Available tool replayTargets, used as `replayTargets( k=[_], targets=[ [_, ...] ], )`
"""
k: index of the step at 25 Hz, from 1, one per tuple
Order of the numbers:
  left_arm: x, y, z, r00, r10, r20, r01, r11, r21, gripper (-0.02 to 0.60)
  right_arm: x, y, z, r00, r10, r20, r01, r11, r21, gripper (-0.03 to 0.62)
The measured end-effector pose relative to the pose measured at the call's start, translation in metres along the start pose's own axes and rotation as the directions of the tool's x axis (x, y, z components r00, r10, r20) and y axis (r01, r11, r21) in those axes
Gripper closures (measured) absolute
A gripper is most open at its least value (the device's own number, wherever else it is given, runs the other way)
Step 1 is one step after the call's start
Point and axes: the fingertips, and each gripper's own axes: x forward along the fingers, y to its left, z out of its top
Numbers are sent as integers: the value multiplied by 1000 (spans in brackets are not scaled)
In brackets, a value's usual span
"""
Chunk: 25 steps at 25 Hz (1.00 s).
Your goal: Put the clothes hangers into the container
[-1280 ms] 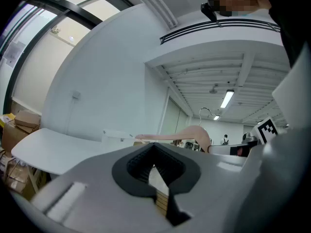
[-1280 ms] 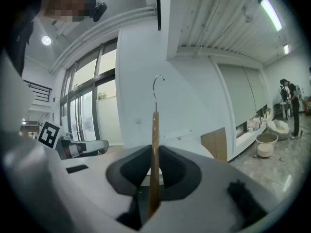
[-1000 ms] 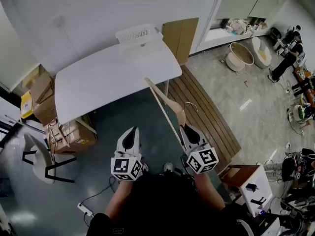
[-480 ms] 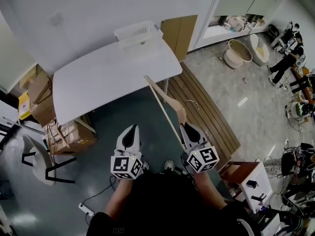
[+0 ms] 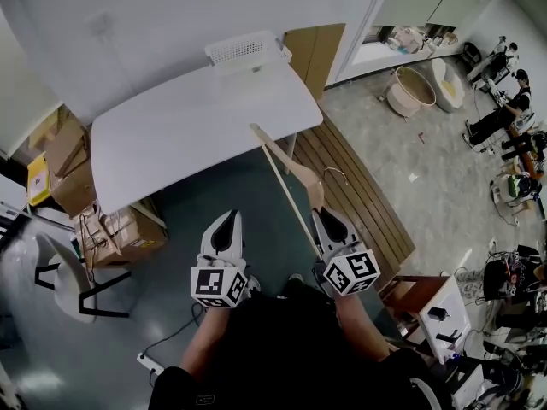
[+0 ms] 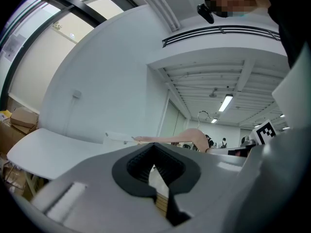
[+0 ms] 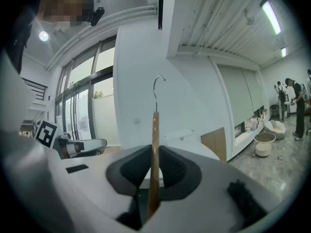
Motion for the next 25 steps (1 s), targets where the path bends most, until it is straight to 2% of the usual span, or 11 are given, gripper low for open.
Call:
replayTargets(
  k=[8,14,20,25],
  targets=[
    [1,21,3,1000,-4,-2,4,1000,-13,578,19,10,-2,1000,-10,-10,10,1000,-2,534],
    [25,37,6,1000,20,2,-20,1000,-6,578,49,-1,3,1000,12,-4,-12,1000,-8,534],
    [62,44,5,1000,29,-3,-29,1000,6,578,83,-26,6,999,31,-7,-31,999,-6,534],
    [109,47,1,999,33,-24,-34,999,-12,577,113,-61,14,999,42,-13,-41,999,15,534]
  ],
)
